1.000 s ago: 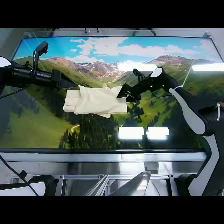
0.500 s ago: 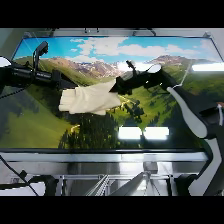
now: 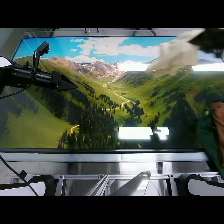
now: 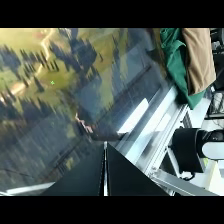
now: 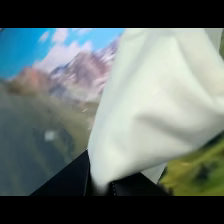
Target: Fold the shirts.
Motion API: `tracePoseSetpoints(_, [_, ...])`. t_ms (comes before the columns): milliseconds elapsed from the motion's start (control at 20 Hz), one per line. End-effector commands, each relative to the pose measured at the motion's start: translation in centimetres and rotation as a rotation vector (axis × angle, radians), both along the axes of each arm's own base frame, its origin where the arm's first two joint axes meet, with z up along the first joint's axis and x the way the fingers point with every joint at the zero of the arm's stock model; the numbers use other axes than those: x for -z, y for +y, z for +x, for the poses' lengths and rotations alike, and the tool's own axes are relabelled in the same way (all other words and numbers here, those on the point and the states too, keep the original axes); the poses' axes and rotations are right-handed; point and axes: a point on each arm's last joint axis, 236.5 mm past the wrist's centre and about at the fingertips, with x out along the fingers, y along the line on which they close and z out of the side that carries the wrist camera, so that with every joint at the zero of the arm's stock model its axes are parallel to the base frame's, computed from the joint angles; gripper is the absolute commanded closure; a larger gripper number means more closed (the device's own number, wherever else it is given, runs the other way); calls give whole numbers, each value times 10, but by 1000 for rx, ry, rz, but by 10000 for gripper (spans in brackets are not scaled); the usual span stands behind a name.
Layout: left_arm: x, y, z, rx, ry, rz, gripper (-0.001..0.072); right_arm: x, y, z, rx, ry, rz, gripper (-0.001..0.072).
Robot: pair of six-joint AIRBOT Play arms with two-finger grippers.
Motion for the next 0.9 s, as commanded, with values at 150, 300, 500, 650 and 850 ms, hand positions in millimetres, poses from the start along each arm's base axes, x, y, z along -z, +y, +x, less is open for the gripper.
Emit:
tracePoseSetpoints(150, [-2, -2, -12, 49, 16, -8, 690, 75, -211, -207, 617, 651, -245, 693])
tracePoseSetpoints(300, [-2, -2, -13, 54, 19, -10, 690, 106, -234, -257, 744, 751, -238, 693])
tracePoseSetpoints(500, [-3, -3, -18, 72, 30, -13, 690, 154, -231, -337, 826, 991, -197, 692])
tracePoseSetpoints(650, [-3, -3, -18, 71, 29, -13, 690, 178, -225, -374, 853, 1080, -220, 692])
tracePoseSetpoints(850, [-3, -3, -18, 72, 30, -13, 690, 195, -223, -392, 865, 1132, -202, 681])
